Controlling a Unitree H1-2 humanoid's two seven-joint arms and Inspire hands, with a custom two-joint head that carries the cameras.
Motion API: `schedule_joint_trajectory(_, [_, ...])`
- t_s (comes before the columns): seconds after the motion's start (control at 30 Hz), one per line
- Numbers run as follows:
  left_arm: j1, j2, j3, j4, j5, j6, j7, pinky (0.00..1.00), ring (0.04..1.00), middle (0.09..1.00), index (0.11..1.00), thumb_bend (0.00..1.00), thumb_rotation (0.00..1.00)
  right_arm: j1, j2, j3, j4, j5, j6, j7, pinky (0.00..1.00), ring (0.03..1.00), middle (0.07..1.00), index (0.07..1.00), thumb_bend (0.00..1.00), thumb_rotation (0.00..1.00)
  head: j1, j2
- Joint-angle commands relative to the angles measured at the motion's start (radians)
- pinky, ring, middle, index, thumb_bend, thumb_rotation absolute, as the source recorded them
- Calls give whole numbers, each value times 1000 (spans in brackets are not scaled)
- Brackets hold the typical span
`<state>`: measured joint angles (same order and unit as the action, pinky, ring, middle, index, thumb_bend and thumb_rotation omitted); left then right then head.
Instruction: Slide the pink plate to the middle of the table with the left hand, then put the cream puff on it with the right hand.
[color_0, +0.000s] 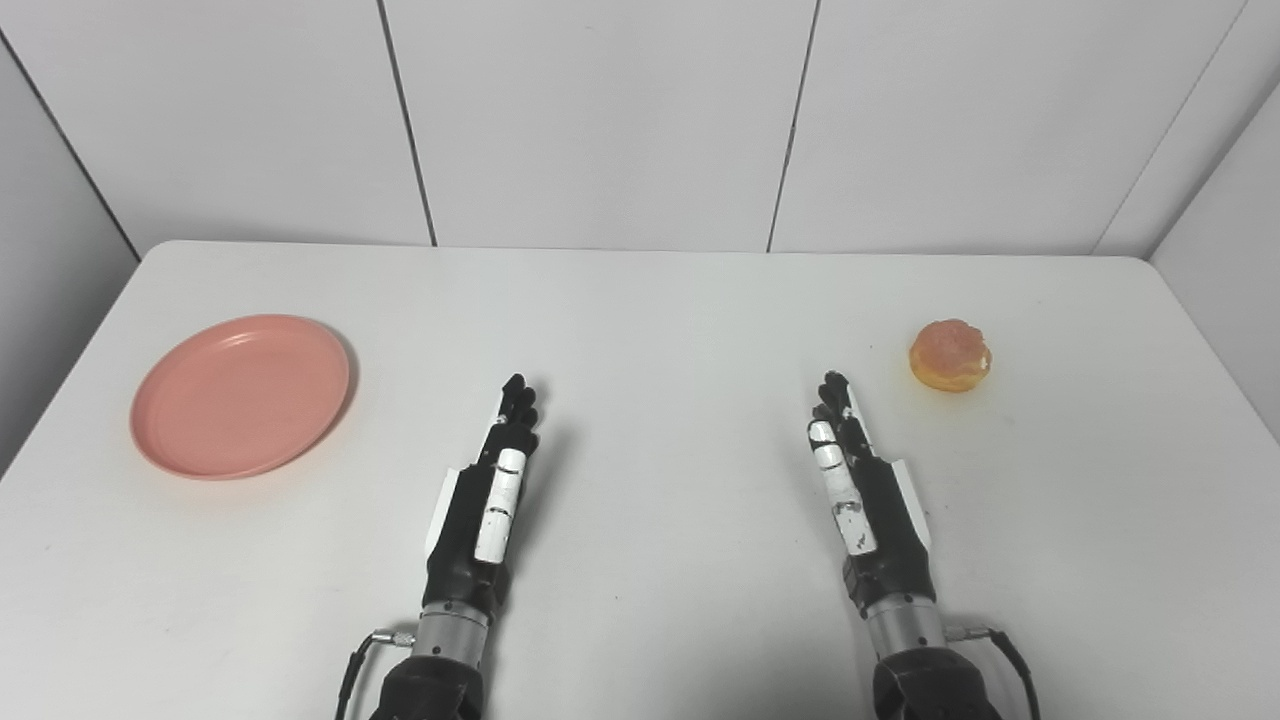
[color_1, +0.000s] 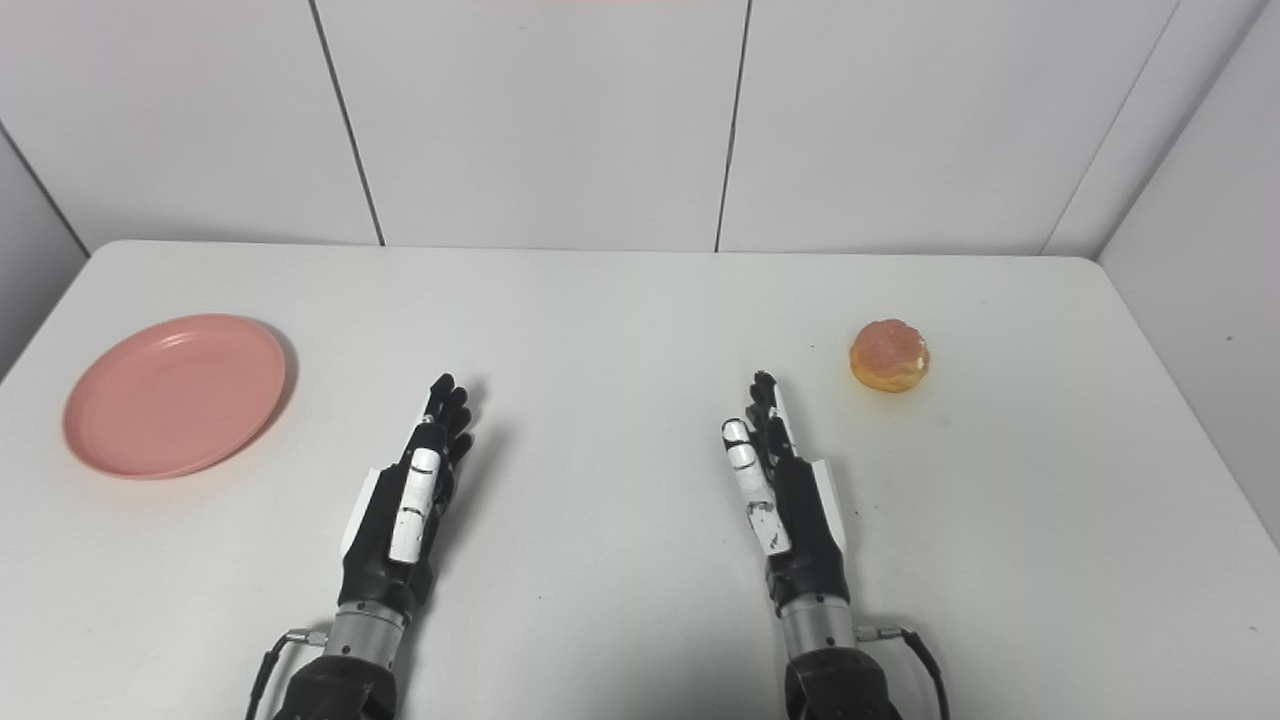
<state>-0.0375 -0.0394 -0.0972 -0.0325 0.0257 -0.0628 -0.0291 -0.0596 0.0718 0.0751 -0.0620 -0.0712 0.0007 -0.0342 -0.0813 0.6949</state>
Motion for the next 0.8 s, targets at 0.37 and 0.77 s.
schedule_joint_trajectory(0.37, [0, 10, -11, 9, 10, -62, -13, 1000, 1000, 1000, 1000, 650, 1000, -31, 1, 5, -11, -33, -80, -19, 1000, 1000, 1000, 1000, 592, 930, -3, 5])
schedule_joint_trajectory(0.77, [-25, -6, 14, 57, 57, -120, 42, 1000, 1000, 1000, 1000, 656, 1000, -8, 12, 12, -41, -32, -38, -14, 1000, 1000, 1000, 1000, 605, 944, -6, 3])
